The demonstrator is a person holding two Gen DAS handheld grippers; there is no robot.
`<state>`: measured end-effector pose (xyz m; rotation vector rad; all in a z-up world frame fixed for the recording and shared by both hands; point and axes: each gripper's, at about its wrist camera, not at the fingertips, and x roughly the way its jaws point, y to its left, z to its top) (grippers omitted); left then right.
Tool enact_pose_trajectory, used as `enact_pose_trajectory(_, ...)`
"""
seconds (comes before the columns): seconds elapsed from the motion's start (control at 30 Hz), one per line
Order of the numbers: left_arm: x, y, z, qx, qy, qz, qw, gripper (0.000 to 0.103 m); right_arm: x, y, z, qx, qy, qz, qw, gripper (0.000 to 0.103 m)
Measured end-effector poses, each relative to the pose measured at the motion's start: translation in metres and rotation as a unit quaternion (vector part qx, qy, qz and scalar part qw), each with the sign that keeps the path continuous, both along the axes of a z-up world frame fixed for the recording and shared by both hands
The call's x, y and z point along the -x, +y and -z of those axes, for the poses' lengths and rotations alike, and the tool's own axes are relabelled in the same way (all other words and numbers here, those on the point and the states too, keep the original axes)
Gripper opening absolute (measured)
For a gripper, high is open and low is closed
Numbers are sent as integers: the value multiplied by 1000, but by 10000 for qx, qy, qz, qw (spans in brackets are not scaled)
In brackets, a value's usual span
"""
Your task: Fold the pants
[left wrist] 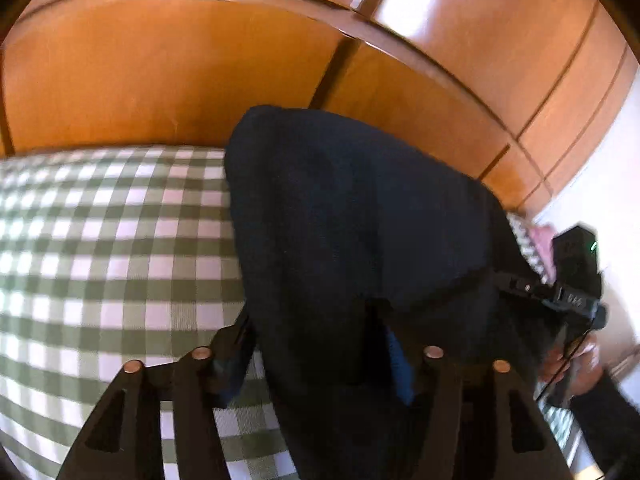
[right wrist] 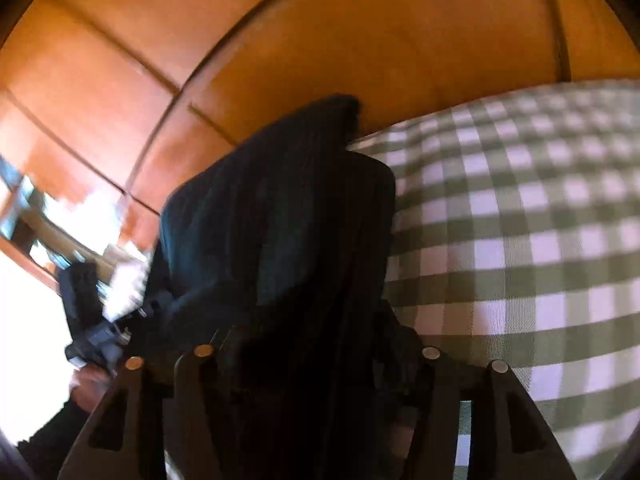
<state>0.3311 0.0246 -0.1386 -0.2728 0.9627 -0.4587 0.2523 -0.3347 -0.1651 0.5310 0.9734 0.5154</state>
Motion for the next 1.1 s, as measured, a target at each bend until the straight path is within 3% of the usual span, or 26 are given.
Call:
enact_pose_trajectory(0.1,4,1,-1,-69,-26,-118,9999,61,3,4,-2,124,-102,-9,9999,58)
enact_pose_trajectory(0.23,8,-14,-21,-672,-176,-246,9973,61,-6,6,-6,419,32,116,9990,73)
enact_pose_trajectory(0.3,15,-20,-29,-939,-233,-419,9944,61,-1,8,-14,659,69,245,9975,74)
enact_pose_trajectory(0.5,38,-38,-45,-1483,-630,-883,9830,61,33,22,-51,1621,-501,393,9847,75)
enact_pose_trajectory(0.7,60,-37,-40,-1560,-744,-1037,9795,61,61,29,-53,2074,-681,434,9749,75)
enact_pose_trajectory(0.93,74,-39,-49,-1546,-888,-1126,9775,61,66,19,-40,1855,-475,697,9790,75)
enact_pose_trajectory(1.1,109,-35,-66,-1514,-1066,-1189,9755,61,85,26,-57,2285,-659,963,9665,75)
